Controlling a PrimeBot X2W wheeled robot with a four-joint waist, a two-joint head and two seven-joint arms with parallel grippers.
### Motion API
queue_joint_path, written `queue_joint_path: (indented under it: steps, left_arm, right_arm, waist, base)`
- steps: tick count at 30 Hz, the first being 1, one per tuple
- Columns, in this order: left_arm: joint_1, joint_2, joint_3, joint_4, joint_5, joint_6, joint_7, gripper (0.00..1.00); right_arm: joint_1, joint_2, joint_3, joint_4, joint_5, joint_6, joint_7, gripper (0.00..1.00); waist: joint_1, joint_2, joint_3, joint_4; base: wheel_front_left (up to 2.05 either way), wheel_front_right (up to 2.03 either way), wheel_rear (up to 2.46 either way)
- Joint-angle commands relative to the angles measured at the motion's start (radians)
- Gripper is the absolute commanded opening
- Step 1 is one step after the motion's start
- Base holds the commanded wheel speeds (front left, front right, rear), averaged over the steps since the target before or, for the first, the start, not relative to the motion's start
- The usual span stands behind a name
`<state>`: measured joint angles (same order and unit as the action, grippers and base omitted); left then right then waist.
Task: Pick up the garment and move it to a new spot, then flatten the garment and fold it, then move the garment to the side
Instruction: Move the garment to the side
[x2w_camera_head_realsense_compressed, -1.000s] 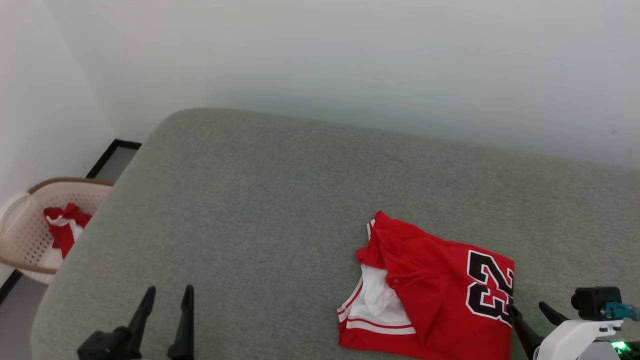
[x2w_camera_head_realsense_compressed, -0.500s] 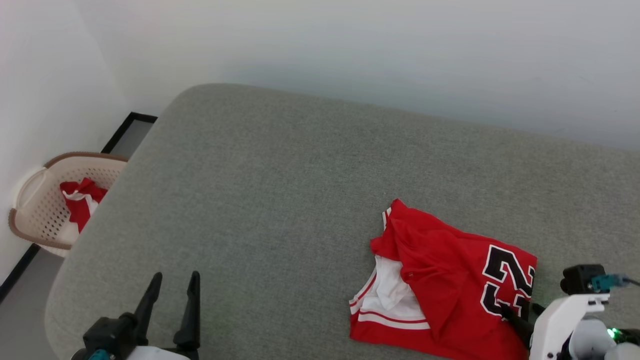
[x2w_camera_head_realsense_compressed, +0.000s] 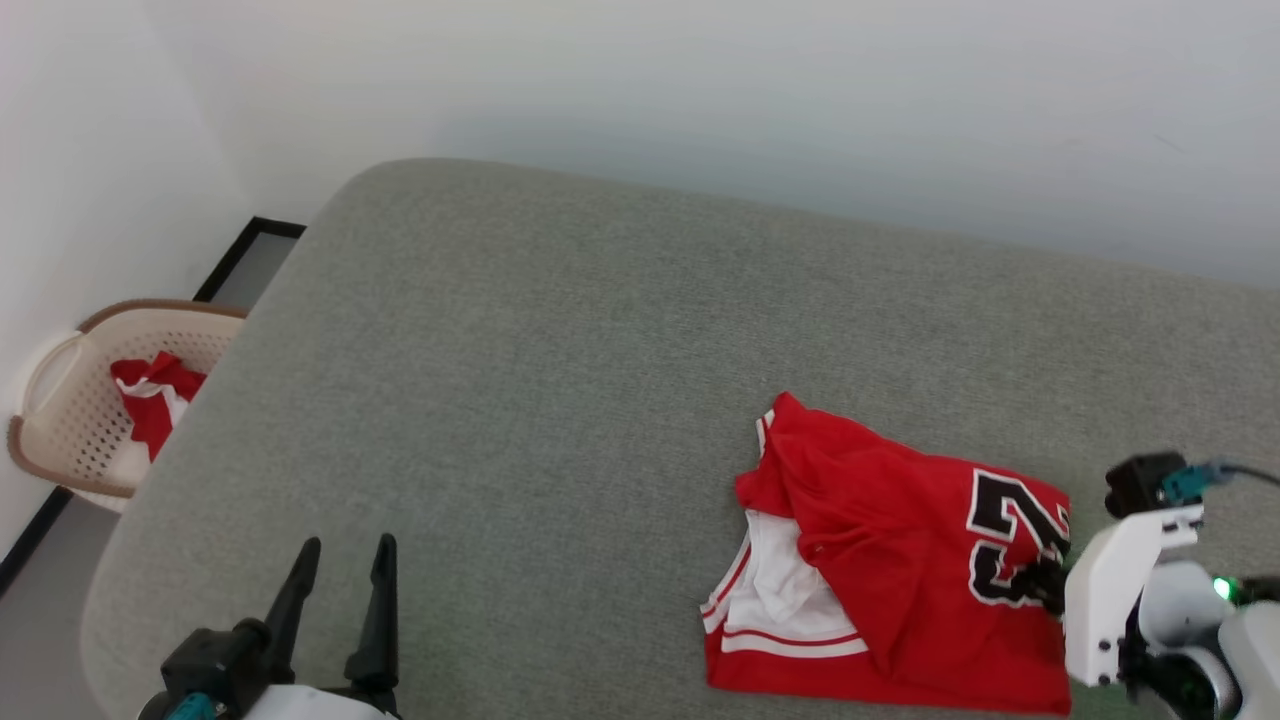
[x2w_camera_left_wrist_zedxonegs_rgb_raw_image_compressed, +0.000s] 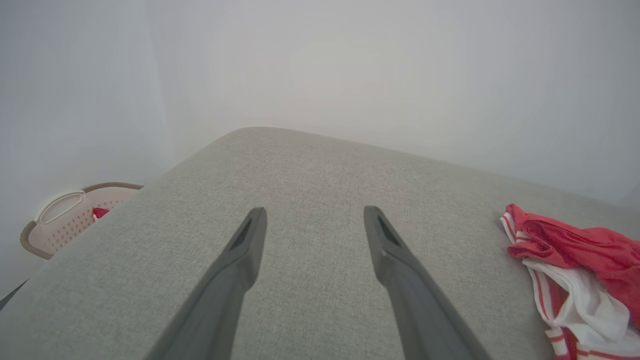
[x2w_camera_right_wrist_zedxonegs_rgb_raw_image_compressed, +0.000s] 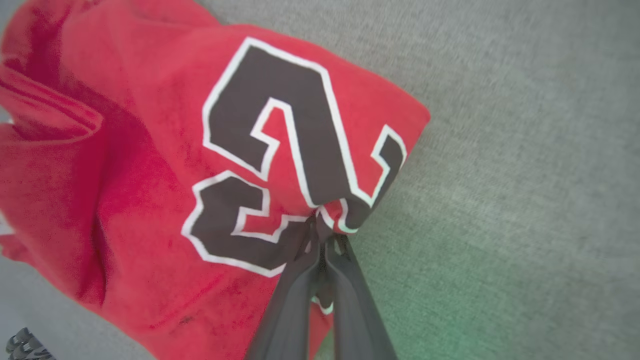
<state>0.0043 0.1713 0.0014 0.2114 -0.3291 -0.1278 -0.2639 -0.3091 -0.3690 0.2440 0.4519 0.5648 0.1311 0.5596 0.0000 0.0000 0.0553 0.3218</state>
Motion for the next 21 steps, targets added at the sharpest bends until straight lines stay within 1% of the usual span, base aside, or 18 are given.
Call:
queue_joint_path:
  steps: [1,2,7,12,18,21]
  left_arm:
    - [-0.011,0.0,0.005,-0.005,0.005,-0.002,0.0,1.0]
    - [-0.011,0.0,0.005,-0.005,0.005,-0.002,0.0,1.0]
    - [-0.022,0.002,0.004,-0.016,0.012,-0.003,0.0,1.0]
    - [-0.042,0.006,-0.003,-0.027,0.015,-0.003,0.0,1.0]
    - [-0.073,0.013,-0.026,-0.039,0.019,-0.003,0.0,1.0]
    - [-0.095,0.018,-0.038,-0.044,0.016,-0.003,0.001,1.0]
  right_arm:
    - [-0.026,-0.016,0.014,-0.022,-0.001,-0.001,0.002,0.0]
    - [-0.026,-0.016,0.014,-0.022,-0.001,-0.001,0.002,0.0]
    - [-0.067,-0.068,0.043,-0.085,-0.028,-0.001,0.02,0.0]
    - [-0.097,-0.137,0.074,-0.158,-0.064,-0.001,0.037,0.0]
    - [-0.132,-0.21,0.084,-0.233,-0.112,-0.001,0.041,0.0]
    - [-0.149,-0.229,0.076,-0.261,-0.118,-0.001,0.046,0.0]
  waist:
    - [0.0,0.0,0.002,-0.013]
    - [0.0,0.0,0.002,-0.013]
    - [0.0,0.0,0.005,-0.042]
    - [0.0,0.0,0.013,-0.077]
    - [0.0,0.0,0.033,-0.132]
    - [0.0,0.0,0.049,-0.164]
  base:
    - [0.0,0.0,0.0]
    - [0.0,0.0,0.0]
    - [0.0,0.0,0.0]
    - [0.0,0.0,0.0]
    - [0.0,0.0,0.0]
    - [0.0,0.0,0.0]
